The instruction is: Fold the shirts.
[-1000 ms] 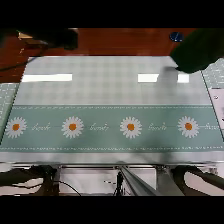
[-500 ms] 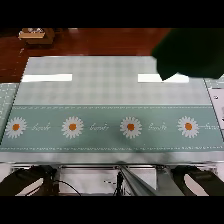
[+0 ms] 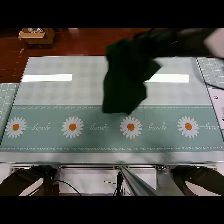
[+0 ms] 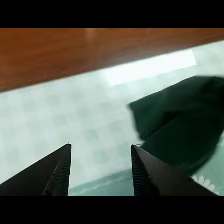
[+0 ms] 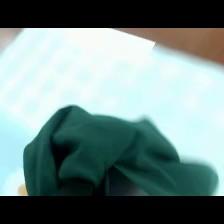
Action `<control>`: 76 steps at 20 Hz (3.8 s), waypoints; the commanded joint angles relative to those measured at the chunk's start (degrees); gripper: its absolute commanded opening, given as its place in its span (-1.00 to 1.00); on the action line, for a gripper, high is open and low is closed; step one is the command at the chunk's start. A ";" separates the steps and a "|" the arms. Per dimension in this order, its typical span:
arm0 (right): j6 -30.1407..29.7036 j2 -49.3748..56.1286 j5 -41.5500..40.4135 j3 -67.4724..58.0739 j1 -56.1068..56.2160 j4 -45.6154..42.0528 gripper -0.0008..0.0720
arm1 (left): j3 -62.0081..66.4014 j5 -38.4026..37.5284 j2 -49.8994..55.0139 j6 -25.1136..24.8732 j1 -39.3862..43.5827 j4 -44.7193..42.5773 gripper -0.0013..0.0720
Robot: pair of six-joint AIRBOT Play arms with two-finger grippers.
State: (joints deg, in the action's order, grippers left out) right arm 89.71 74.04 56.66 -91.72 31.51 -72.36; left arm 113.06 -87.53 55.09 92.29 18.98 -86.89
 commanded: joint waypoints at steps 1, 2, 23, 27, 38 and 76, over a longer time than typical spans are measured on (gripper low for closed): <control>-0.11 10.78 -0.39 -0.04 8.52 1.07 -0.86 | -2.71 -1.66 -0.24 -0.04 -0.04 -0.39 0.30; -0.13 12.22 -0.48 -0.04 9.27 1.66 -0.56 | -3.93 -1.66 -0.24 -0.04 -0.04 -0.42 0.30; -4.57 -6.69 15.78 19.30 -40.13 1.51 -0.06 | -60.54 18.97 4.52 -16.41 -30.16 30.25 0.01; -6.56 -6.69 13.73 27.41 -40.26 7.34 0.08 | -60.70 18.34 13.81 -16.20 -35.19 34.40 0.65; -8.46 -6.71 14.53 29.35 -40.26 15.89 0.08 | -60.67 23.04 37.66 -20.72 -30.75 51.45 0.64; -4.72 6.34 -23.96 45.72 1.22 35.01 0.35 | -60.54 26.88 36.76 -26.53 -29.20 66.36 -0.91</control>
State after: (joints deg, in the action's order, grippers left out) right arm 86.24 79.75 35.86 -46.04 31.99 -40.42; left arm 52.45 -60.66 91.88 66.41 -10.24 -22.06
